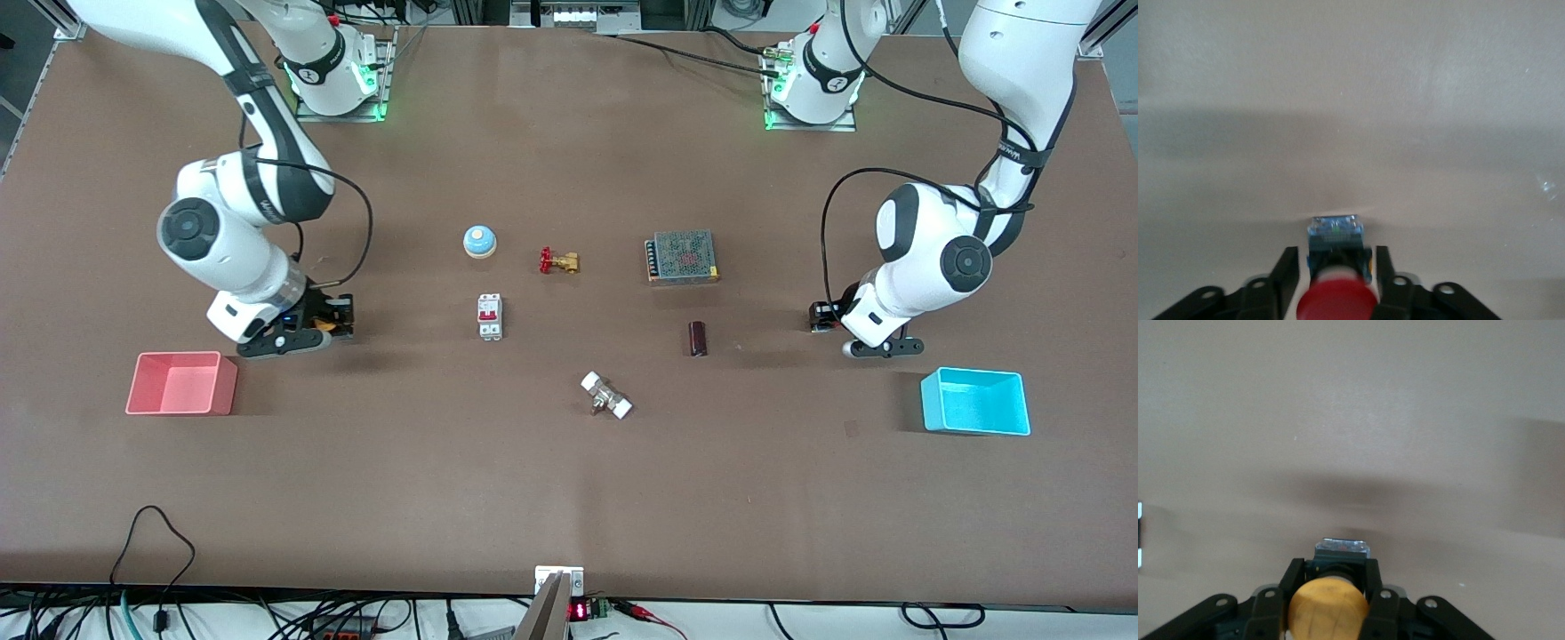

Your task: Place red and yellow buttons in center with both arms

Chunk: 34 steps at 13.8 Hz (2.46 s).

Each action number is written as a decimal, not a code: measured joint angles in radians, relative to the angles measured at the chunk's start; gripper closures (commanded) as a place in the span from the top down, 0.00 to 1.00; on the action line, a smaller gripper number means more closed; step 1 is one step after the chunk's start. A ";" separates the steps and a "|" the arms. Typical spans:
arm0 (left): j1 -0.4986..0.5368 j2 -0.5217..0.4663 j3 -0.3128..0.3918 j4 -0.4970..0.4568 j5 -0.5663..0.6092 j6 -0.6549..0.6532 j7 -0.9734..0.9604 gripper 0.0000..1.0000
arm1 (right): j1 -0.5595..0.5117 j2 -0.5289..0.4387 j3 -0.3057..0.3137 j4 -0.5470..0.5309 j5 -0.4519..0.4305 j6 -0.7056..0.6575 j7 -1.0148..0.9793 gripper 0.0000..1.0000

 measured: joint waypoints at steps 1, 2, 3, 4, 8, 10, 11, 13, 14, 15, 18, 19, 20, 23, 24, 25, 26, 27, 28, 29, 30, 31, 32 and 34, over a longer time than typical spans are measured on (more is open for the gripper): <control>0.000 -0.006 0.000 0.015 0.000 0.001 0.000 1.00 | 0.016 0.005 0.000 -0.016 -0.011 0.023 0.028 0.37; 0.001 -0.015 0.002 0.040 0.000 0.000 0.000 1.00 | 0.036 0.011 0.001 -0.026 -0.029 0.034 0.062 0.37; 0.001 -0.026 0.004 0.073 0.000 -0.013 0.000 1.00 | 0.059 0.017 0.001 -0.029 -0.062 0.039 0.108 0.37; 0.001 -0.037 0.012 0.120 0.000 -0.047 0.000 1.00 | 0.080 0.025 0.001 -0.030 -0.116 0.041 0.174 0.37; 0.005 -0.063 0.067 0.350 0.001 -0.252 0.002 1.00 | 0.117 0.069 0.001 -0.032 -0.265 0.076 0.387 0.37; 0.005 -0.067 0.073 0.465 0.001 -0.375 0.002 1.00 | 0.118 0.084 0.001 -0.032 -0.269 0.104 0.429 0.37; 0.005 -0.068 0.073 0.522 0.001 -0.432 0.002 1.00 | 0.119 0.090 0.001 -0.032 -0.269 0.114 0.447 0.37; 0.004 -0.071 0.073 0.607 0.001 -0.506 0.018 1.00 | 0.124 0.101 0.001 -0.032 -0.269 0.135 0.466 0.38; 0.003 -0.073 0.075 0.639 0.001 -0.537 0.034 1.00 | 0.126 0.105 0.001 -0.032 -0.269 0.140 0.470 0.40; 0.002 -0.077 0.083 0.668 0.001 -0.575 0.050 1.00 | 0.128 0.108 0.001 -0.032 -0.269 0.142 0.473 0.40; -0.024 -0.100 0.114 0.733 0.001 -0.668 0.070 1.00 | 0.132 0.112 0.001 -0.032 -0.269 0.146 0.478 0.54; -0.034 -0.113 0.117 0.735 0.001 -0.678 0.070 1.00 | 0.133 0.113 0.001 -0.032 -0.269 0.148 0.479 0.59; -0.044 -0.124 0.119 0.731 0.001 -0.689 0.070 1.00 | 0.133 0.116 0.001 -0.032 -0.269 0.153 0.479 0.61; -0.102 -0.146 0.167 0.707 0.001 -0.696 0.069 1.00 | 0.133 0.126 0.001 -0.032 -0.269 0.164 0.479 0.89; -0.115 -0.148 0.180 0.703 0.001 -0.700 0.068 1.00 | 0.133 0.126 0.001 -0.032 -0.269 0.165 0.479 1.00; -0.118 -0.149 0.186 0.702 0.001 -0.712 0.067 1.00 | 0.133 0.125 0.001 -0.029 -0.269 0.168 0.479 1.00; -0.118 -0.149 0.190 0.702 0.001 -0.723 0.067 1.00 | 0.130 0.121 0.000 -0.020 -0.269 0.168 0.479 1.00; -0.118 -0.149 0.192 0.702 0.001 -0.729 0.067 1.00 | 0.126 0.111 0.000 -0.005 -0.270 0.155 0.476 1.00; -0.119 -0.149 0.191 0.702 0.001 -0.732 0.067 1.00 | 0.121 0.092 0.000 0.017 -0.271 0.117 0.462 1.00; -0.122 -0.150 0.189 0.702 0.000 -0.733 0.067 1.00 | 0.117 0.065 -0.001 0.042 -0.270 0.061 0.435 1.00; -0.127 -0.150 0.188 0.702 0.000 -0.733 0.066 1.00 | 0.110 0.033 -0.001 0.065 -0.259 0.014 0.408 1.00; -0.132 -0.150 0.188 0.702 0.000 -0.733 0.065 1.00 | 0.100 -0.007 0.000 0.082 -0.225 -0.026 0.388 1.00; -0.134 -0.151 0.188 0.702 0.000 -0.733 0.064 1.00 | 0.087 -0.058 -0.001 0.094 -0.180 -0.070 0.347 1.00; -0.133 -0.158 0.188 0.703 0.001 -0.743 0.064 1.00 | 0.059 -0.173 -0.001 0.121 -0.113 -0.205 0.203 1.00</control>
